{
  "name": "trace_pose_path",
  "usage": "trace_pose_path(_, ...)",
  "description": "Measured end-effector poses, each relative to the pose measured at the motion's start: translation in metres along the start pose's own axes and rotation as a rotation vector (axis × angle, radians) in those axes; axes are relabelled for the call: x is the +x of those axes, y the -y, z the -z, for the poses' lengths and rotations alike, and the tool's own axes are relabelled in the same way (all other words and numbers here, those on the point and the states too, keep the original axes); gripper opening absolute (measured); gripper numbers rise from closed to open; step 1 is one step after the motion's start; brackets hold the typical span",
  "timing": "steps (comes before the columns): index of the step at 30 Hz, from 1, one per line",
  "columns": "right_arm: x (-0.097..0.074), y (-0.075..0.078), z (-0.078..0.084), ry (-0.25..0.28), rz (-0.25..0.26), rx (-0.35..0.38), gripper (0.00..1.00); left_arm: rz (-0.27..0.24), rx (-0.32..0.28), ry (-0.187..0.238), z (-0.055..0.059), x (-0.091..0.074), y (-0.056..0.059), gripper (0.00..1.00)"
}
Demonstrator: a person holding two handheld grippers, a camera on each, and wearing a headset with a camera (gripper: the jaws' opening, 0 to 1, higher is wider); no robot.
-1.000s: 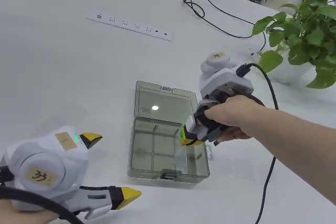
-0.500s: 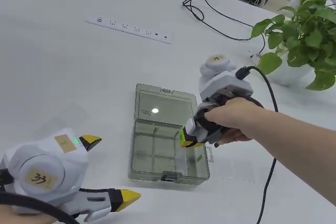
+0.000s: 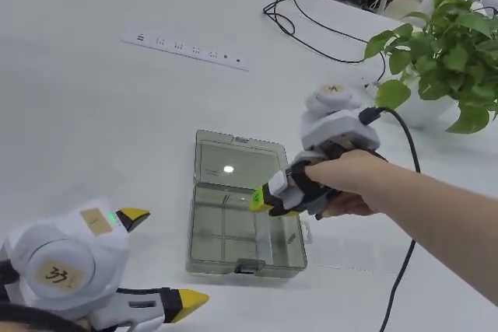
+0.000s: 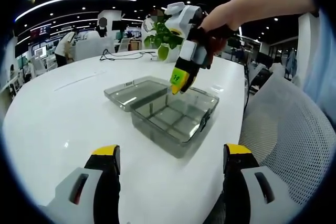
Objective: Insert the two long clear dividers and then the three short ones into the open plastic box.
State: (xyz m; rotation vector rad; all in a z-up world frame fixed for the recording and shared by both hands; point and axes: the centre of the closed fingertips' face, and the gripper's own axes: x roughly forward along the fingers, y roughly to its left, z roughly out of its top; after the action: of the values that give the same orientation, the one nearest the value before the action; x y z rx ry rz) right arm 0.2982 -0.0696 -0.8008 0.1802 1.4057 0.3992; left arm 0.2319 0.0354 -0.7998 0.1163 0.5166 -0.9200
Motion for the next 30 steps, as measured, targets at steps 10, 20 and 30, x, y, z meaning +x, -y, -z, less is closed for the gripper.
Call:
trace_pose_path(10,-0.004,-0.01,-0.006,0.105,-0.089,-0.062,0.58,-0.001,0.009,-0.012,-0.001,-0.002,0.001,0.82)
trace_pose_path(20,-0.014,-0.018,-0.022,0.268,-0.155,-0.157,0.91,-0.005,-0.002,-0.019,-0.004,-0.003,0.001,0.82)
trace_pose_path(30,-0.022,-0.014,-0.016,0.362,-0.16,-0.266,1.0,-0.018,-0.026,-0.018,-0.009,-0.006,0.001,0.82)
